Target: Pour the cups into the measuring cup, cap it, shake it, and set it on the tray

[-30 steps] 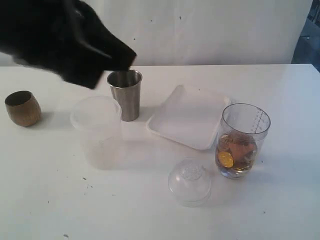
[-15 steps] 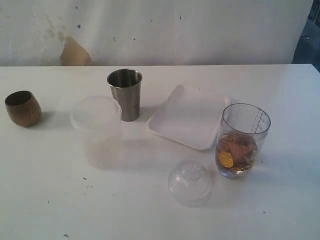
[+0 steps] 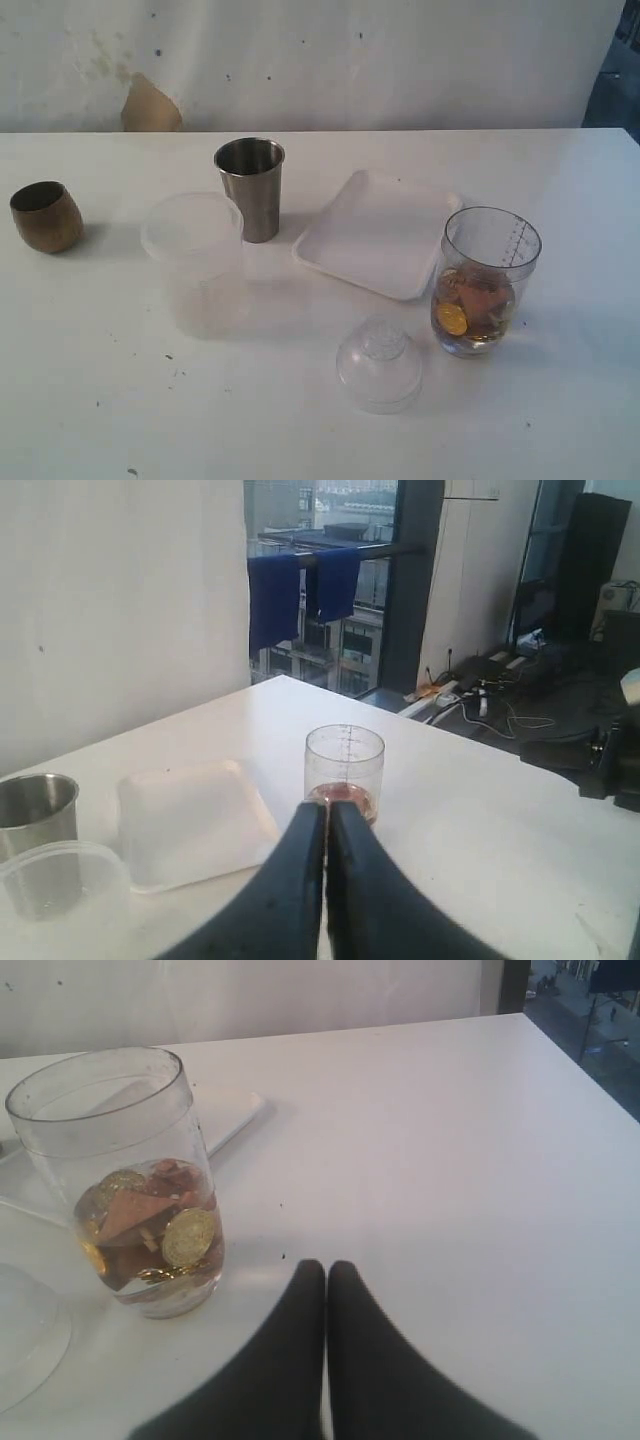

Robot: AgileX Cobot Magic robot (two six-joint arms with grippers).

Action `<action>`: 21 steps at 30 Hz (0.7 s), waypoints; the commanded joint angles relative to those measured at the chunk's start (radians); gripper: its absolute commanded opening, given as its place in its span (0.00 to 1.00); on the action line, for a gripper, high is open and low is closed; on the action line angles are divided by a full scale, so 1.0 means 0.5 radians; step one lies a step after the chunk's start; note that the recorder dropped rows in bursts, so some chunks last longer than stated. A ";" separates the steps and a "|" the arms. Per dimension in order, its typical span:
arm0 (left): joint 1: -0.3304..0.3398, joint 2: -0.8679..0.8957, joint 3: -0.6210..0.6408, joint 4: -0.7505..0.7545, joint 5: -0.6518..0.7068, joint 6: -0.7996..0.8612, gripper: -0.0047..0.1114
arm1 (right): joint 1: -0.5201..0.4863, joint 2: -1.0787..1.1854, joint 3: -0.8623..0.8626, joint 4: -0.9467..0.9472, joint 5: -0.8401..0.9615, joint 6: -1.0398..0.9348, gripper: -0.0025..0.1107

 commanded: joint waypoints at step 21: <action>1.968 -0.649 0.896 0.090 -0.534 -0.441 0.05 | 0.010 -0.011 0.002 0.000 -0.004 0.001 0.02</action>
